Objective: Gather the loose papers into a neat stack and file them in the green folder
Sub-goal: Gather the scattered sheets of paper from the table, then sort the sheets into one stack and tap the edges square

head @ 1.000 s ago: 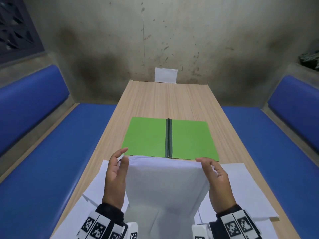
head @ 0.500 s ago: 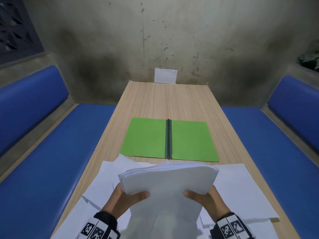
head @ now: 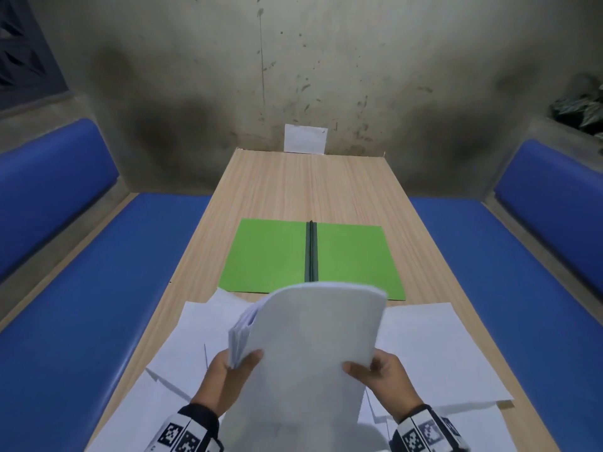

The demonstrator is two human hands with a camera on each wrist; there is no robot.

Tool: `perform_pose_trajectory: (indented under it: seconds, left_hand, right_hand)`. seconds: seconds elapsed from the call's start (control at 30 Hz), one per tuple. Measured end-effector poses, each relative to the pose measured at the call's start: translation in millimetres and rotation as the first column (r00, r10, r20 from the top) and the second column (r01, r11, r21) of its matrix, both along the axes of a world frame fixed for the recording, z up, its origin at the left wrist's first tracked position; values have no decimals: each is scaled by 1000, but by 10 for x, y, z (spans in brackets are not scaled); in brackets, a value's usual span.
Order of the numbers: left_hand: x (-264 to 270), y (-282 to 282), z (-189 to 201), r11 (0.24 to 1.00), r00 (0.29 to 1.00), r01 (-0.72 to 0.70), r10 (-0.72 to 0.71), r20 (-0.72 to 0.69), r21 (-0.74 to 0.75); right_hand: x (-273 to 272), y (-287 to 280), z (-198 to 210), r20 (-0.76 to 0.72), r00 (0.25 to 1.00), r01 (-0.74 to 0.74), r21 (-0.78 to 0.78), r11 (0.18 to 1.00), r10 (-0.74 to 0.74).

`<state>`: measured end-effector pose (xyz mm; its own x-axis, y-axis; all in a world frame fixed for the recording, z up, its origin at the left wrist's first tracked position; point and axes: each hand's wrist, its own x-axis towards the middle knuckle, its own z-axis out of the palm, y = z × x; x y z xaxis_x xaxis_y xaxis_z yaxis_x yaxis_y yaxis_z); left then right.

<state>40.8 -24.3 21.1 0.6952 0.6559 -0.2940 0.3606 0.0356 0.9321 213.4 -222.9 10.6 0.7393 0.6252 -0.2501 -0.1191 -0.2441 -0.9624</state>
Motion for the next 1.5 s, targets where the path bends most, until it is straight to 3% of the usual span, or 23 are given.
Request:
perform_pose_trajectory:
  seconds: [0.1,0.2,0.33,0.37,0.43,0.53,0.67,0.73,1.0,1.13,1.3,1.5]
  left_hand:
    - [-93,135,82,989,989,-147,146,33,17]
    - [-285,342,62,952,952,-302,304,37,-40]
    - [-561,507,-144,905,911,-411,413,-4,-110]
    - [-620,530,-197,898,905,-424,424,-27,-119]
    - [-696,534,-301,893,902,-431,424,-79,-127]
    - [-709,511,-417,917,917,-383,365,-158,-107]
    - [-588,379,-421,965,955,-252,236,-177,-70]
    - [-514,300,-386,977,969,-205,193,-155,-64]
    - [-333,201,-469,982,978,-147,126,-166,-120]
    - [-213,157,-513,989,978,-76,50,-201,-123]
    - [11,8,-560,994,973,41,-64,-223,-105]
    - [276,-211,-634,984,957,146,-168,-237,-105]
  right_hand:
    - [104,-166,-112,32,997,77,-78,994,-75]
    - [252,-482,-274,8,980,191,-301,934,-198]
    - [506,-913,-531,22,913,318,-666,675,-408]
    - [540,-994,-576,38,885,350,-713,608,-465]
    - [587,-1109,-666,9,811,409,-724,555,-585]
    - [629,-1171,-807,-48,772,435,-686,583,-634]
    - [737,-1073,-950,-9,809,410,-708,575,-588]
    - [763,-988,-904,19,840,388,-721,575,-542]
    - [638,-1272,-275,113,738,612,-528,588,-666]
    - [603,-1512,-219,82,756,540,-639,548,-649]
    - [586,-1705,-448,190,802,490,-751,442,-567]
    - [518,-1658,-466,247,836,474,-775,418,-490]
